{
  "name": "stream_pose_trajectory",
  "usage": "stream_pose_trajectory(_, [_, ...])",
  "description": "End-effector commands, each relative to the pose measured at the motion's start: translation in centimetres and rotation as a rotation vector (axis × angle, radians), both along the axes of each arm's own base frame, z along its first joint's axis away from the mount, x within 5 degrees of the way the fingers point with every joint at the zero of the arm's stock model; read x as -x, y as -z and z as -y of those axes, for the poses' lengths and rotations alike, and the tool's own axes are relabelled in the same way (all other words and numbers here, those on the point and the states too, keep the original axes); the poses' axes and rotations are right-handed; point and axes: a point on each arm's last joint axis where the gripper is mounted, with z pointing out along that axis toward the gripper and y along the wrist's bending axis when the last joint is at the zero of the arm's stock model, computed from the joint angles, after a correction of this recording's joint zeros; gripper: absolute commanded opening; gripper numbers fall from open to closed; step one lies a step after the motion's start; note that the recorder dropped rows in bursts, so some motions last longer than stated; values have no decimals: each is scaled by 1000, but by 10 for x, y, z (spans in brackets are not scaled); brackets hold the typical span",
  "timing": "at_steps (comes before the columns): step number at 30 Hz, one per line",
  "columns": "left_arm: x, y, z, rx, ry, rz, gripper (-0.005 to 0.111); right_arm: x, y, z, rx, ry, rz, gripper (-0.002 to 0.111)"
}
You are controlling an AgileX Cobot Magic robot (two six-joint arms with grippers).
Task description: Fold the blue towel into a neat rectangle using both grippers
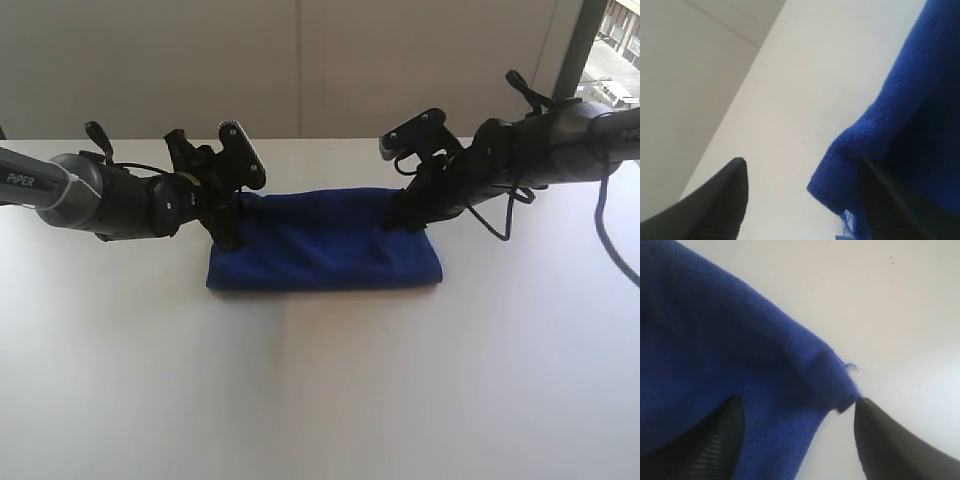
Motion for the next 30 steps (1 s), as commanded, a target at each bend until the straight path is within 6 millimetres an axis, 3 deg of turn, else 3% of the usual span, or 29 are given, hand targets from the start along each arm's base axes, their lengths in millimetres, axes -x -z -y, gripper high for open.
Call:
stream_pose_trajectory(1, [-2,-2,-2,0,-22,14,67,0,-23,17,-23,54,42,60])
stream_pose_trajectory(5, [-5,-7,-7,3,-84,67,67,4,-36,23,-45,80,34,60])
stream_pose_trajectory(8, [-6,-28,-12,73,-168,124,67,10,-45,22,-52,71,-1,59])
stream_pose_trajectory(10, [-1,-45,-13,140,-184,79,58,16,-52,21,-74,73,-39,52])
stream_pose_trajectory(12, [12,-57,-7,187,-111,-78,33,21,-56,19,-99,69,-107,37])
stream_pose_trajectory(13, [23,-65,-3,201,-35,-181,11,24,-59,16,-113,53,-179,26])
stream_pose_trajectory(14, [29,-67,0,203,18,-253,0,26,-60,15,-112,40,-213,18])
stream_pose_trajectory(15, [36,-74,2,243,72,-375,0,27,-65,13,-126,23,-259,2])
stream_pose_trajectory(18, [31,-82,-17,396,70,-718,0,26,-83,-1,-243,-121,-269,0])
stream_pose_trajectory(22, [20,-79,-39,564,112,-985,0,20,-86,-18,-411,-269,-299,0])
stream_pose_trajectory(26, [13,-68,-45,768,225,-1109,0,8,-62,-24,-544,-287,-381,0])
stream_pose_trajectory(30, [9,-47,-40,779,200,-1147,0,1,-33,-25,-565,-267,-446,0])
